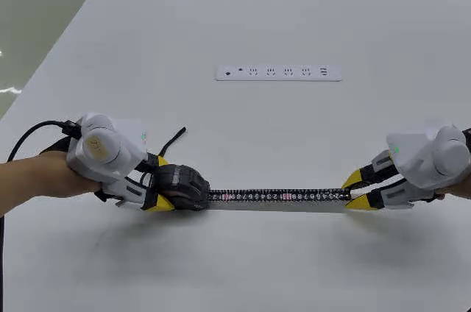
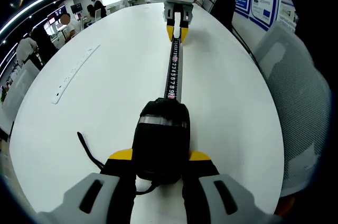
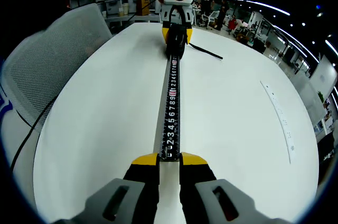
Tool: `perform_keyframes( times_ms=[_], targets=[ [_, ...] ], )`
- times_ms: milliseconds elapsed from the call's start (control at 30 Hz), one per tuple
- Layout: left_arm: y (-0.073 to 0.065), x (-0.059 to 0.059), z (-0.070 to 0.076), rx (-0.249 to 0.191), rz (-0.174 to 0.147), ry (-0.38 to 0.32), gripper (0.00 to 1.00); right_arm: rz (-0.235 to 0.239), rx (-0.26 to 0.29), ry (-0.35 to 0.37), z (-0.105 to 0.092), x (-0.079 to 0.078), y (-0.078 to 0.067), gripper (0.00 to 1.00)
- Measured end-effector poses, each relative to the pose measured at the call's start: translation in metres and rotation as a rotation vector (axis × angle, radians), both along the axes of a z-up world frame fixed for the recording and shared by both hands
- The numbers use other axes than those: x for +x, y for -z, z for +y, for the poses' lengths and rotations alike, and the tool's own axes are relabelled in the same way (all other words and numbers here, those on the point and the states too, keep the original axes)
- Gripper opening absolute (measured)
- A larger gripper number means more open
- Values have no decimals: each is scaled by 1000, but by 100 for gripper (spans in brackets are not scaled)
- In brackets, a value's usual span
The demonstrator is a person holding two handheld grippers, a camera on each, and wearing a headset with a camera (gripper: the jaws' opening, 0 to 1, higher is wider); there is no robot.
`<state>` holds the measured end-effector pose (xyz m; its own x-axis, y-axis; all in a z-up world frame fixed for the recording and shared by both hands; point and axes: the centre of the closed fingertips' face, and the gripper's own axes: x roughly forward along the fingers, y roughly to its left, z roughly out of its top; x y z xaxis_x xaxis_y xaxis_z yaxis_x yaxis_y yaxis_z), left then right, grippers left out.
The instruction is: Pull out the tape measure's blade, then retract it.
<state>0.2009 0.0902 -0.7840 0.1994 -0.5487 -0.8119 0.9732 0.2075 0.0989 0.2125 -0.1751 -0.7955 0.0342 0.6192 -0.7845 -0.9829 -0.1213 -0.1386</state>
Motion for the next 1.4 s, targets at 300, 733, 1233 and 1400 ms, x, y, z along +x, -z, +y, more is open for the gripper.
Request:
perform_keyframes(
  times_ms=[300,733,1233,1400],
  targets=[
    [0,1,-1,5,-2,2,29,5,-16,2,-5,0,4,13],
    [3,2,-3,27,4,12,29,17,-48,-8,-5,-2,10,14],
    [6,1,-3,33,5,8,30,57,-68,27,-6,0,13,16],
    [11,2,-1,30,3,-16,30,55,-74,27,-7,0,12,16]
  ],
)
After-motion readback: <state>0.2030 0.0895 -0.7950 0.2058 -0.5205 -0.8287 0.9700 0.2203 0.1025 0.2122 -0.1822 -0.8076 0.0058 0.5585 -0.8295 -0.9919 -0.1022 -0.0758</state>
